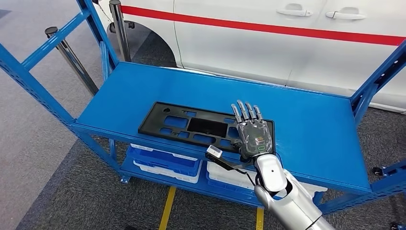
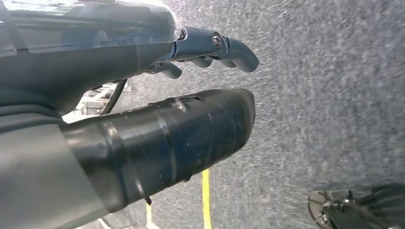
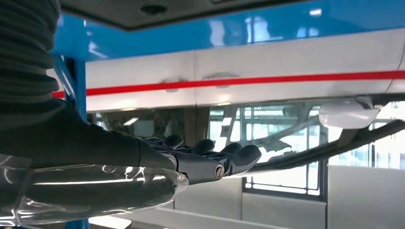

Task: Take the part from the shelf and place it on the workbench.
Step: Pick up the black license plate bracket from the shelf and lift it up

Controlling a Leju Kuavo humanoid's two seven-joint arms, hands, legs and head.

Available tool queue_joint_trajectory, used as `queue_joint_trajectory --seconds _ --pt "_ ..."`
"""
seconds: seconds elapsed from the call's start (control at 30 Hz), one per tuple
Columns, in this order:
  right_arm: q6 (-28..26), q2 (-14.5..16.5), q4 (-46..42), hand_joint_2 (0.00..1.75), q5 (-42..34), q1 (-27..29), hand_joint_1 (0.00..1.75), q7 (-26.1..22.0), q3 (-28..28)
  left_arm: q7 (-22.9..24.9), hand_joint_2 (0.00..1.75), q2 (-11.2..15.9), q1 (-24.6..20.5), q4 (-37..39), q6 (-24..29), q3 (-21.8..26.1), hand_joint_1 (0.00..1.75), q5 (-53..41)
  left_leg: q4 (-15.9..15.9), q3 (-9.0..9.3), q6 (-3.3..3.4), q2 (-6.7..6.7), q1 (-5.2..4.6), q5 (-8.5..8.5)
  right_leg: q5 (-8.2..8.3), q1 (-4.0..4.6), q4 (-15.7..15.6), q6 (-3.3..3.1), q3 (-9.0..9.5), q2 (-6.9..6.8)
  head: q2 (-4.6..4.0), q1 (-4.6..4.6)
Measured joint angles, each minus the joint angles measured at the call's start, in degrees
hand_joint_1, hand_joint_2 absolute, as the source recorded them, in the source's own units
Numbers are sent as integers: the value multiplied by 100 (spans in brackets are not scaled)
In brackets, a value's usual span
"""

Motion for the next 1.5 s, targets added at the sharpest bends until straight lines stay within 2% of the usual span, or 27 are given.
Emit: queue_joint_trajectory --seconds 0.07,0.17,0.2,0.23,0.3,0.33,0.37,0.4,0.43,0.5,0.57,0.7,0.77,0.83,0.87,0.9,0.93,1.0,1.07,1.17,1.23,1.27,1.33,1.37,1.4,1.43,1.5 --pt "92 0 58 175 -220 -43 0 -86 0 -38 0 20 -13 0 20 2 0 23 -396 169 46 -5 -31 103 -1 9 1 50 -6 1 0 -1" --pt "211 9 158 175 -462 -103 0 -200 0 -65 0 38 -19 0 26 4 0 47 -463 193 118 -14 -25 137 -6 6 -4 148 -8 -2 0 1" --pt "253 16 193 175 -530 -129 0 -235 1 -71 0 41 -23 0 25 5 0 51 -495 205 153 -11 -10 160 -76 3 84 175 -47 -3 0 2" --pt "297 29 234 175 -591 -160 0 -266 5 -77 0 43 -31 -1 23 5 0 50 -526 216 183 -7 5 181 -211 -1 294 198 -142 -3 0 3" --pt "379 73 331 175 -672 -213 0 -311 37 -82 0 46 -56 -2 11 7 0 49 -535 215 212 -1 8 190 -585 -19 1030 231 -486 -4 0 4" --pt "409 106 388 175 -691 -227 0 -325 69 -82 0 46 -67 -2 3 7 0 46 -534 215 214 -2 8 188 -712 -25 1390 245 -658 -5 0 4" --pt "428 142 442 175 -698 -234 0 -334 110 -81 0 44 -73 -2 -9 7 0 39 -532 217 213 -3 9 186 -739 -32 1591 256 -761 -5 0 4" --pt "433 179 493 131 -690 -243 0 -335 155 -81 0 34 -77 -1 -21 7 0 30 -526 222 206 -5 11 181 -648 -40 1562 261 -755 -6 0 5" --pt "421 218 539 87 -665 -262 0 -318 203 -77 0 23 -81 -1 -35 7 0 22 -515 228 193 -9 14 171 -466 -51 1309 261 -640 -7 0 4" --pt "301 289 612 0 -491 -328 0 -193 315 -62 0 -3 -97 0 -61 5 0 8 -457 219 141 -13 6 130 -111 -59 507 247 -263 -9 0 5" --pt "39 352 661 0 -109 -388 0 44 451 -40 0 -15 -120 -1 -74 -1 0 -15 -403 189 80 -13 -13 94 -9 -44 81 198 -67 -3 0 4" --pt "-395 410 692 0 599 -444 0 387 646 11 0 -44 -134 0 -77 -13 0 -58 -308 163 -32 -12 10 4 -15 -31 41 47 -45 3 0 1" --pt "-436 437 698 0 693 -471 0 426 697 22 0 -56 -137 0 -78 -14 0 -62 182 -54 -79 -10 20 -286 -6 -42 22 -11 -32 -5 0 0" --pt "-497 450 709 0 831 -464 0 470 731 38 0 -70 -135 0 -87 -17 0 -73 967 -433 -104 -9 22 -620 -9 -25 23 -32 -35 -8 0 -1" --pt "-543 452 715 0 935 -451 0 498 740 49 0 -74 -128 0 -92 -19 0 -84 1224 -567 -103 -9 22 -677 -11 -14 24 -36 -34 -7 0 -1" --pt "-590 452 718 0 1052 -437 0 531 745 62 0 -77 -119 0 -96 -22 0 -95 1266 -605 -91 -9 20 -616 -13 -5 26 -38 -30 -3 0 -1" --pt "-629 452 718 0 1154 -426 0 557 745 71 0 -79 -109 0 -97 -24 0 -105 1058 -521 -68 -9 17 -444 -15 2 27 -39 -22 4 0 -1" --pt "-687 454 713 0 1287 -418 0 597 745 82 0 -83 -100 0 -97 -28 0 -121 247 -153 11 -11 -3 -34 -21 20 27 -32 -5 18 0 0" --pt "-714 454 709 0 1323 -418 0 640 746 90 0 -91 -103 0 -95 -35 0 -147 -299 97 68 -12 -33 132 -25 36 31 2 -10 22 0 1" --pt "-731 450 699 0 1333 -419 0 759 757 108 0 -120 -95 0 -97 -48 0 -174 -418 135 111 -11 -38 150 -21 32 22 94 -22 18 0 0" --pt "-754 445 680 0 1338 -427 0 805 761 113 0 -142 -94 0 -101 -55 0 -176 -482 159 172 0 -8 194 -160 30 201 154 -98 18 0 2" --pt "-767 441 671 0 1341 -426 0 811 761 113 0 -150 -97 0 -107 -60 0 -178 -504 168 196 7 6 208 -316 24 460 176 -213 18 0 2" --pt "-780 434 663 0 1347 -406 0 805 762 112 0 -151 -103 0 -126 -70 0 -183 -503 164 217 11 2 210 -673 6 1206 212 -559 17 0 2" --pt "-779 428 663 0 1347 -388 0 797 762 110 0 -151 -100 0 -137 -74 0 -185 -498 162 217 10 2 207 -760 -5 1499 227 -701 17 0 3" --pt "-776 424 663 0 1347 -373 0 785 763 110 0 -153 -96 0 -146 -78 0 -187 -490 160 213 9 3 203 -736 -15 1598 237 -756 14 0 2" --pt "-772 421 662 0 1347 -365 0 773 763 109 0 -158 -92 0 -152 -81 0 -187 -476 160 203 7 6 196 -604 -25 1467 243 -697 10 0 3" --pt "-768 420 651 0 1347 -362 0 757 763 108 0 -174 -91 0 -157 -87 0 -187 -430 158 167 1 14 165 -242 -44 734 239 -339 -3 0 3"
